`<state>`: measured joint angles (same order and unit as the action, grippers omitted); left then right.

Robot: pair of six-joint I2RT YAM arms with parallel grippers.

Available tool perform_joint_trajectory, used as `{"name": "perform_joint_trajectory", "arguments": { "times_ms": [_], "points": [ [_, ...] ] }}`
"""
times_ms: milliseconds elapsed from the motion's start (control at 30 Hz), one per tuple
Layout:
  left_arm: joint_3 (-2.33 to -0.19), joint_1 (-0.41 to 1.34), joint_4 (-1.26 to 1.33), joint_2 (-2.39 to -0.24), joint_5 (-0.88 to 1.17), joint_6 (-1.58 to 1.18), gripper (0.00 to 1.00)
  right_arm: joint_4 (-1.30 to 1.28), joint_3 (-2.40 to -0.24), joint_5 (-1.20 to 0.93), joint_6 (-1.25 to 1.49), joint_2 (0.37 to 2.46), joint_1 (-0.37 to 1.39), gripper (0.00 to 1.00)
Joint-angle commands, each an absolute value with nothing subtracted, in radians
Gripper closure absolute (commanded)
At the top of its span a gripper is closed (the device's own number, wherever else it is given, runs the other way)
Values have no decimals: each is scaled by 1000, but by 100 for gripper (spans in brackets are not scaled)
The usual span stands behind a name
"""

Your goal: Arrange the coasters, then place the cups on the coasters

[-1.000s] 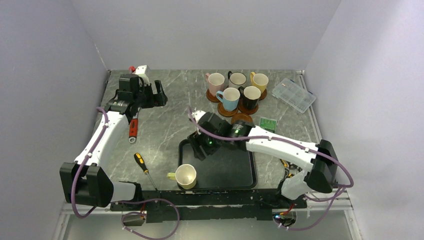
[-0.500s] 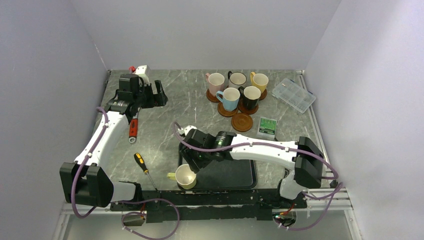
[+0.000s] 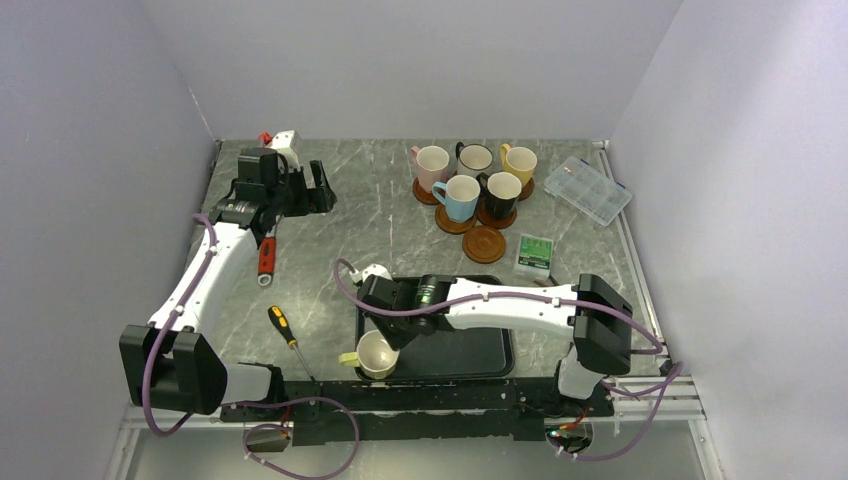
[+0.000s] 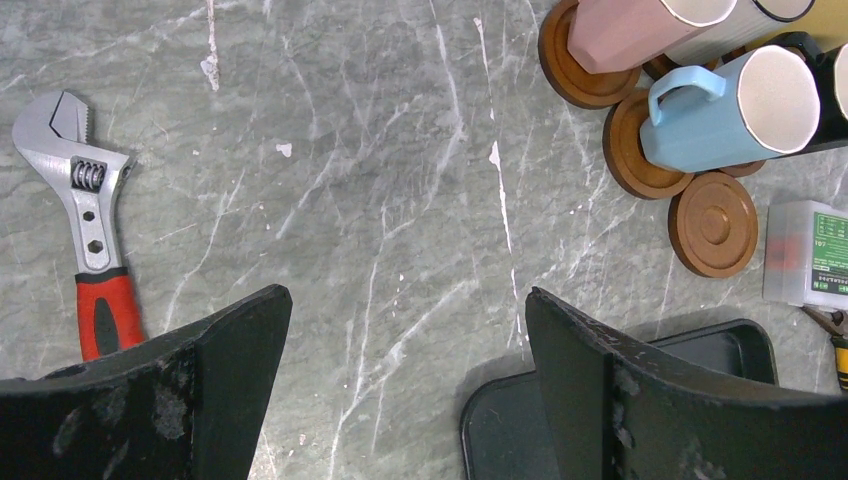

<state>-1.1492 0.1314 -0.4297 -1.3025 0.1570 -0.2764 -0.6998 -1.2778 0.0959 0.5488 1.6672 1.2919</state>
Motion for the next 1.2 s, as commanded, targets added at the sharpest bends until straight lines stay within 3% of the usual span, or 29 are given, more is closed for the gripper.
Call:
{"name": "perform_joint_trajectory", "arguments": {
  "times_ms": [0,100,500,833,1167],
  "points": [
    [-1160,127,-400,-1284,172,-284,7,-741,-1344,133,600,1673,1301,91],
    [-1158,128,-400,-1282,170,-285,6,-766,-1365,164,625,1660,1301,100],
    [-1155,128,-397,-1262,150,-287,7,-1052,-1515,371,683,1585,1222,100],
    [-1150,127,-396,-1232,113,-274,6,-1010,-1358,344,585,1359,769,100],
    [-1152,126,-399,-1241,113,-271,6,-880,-1386,283,413,1423,446,100]
  ]
}}
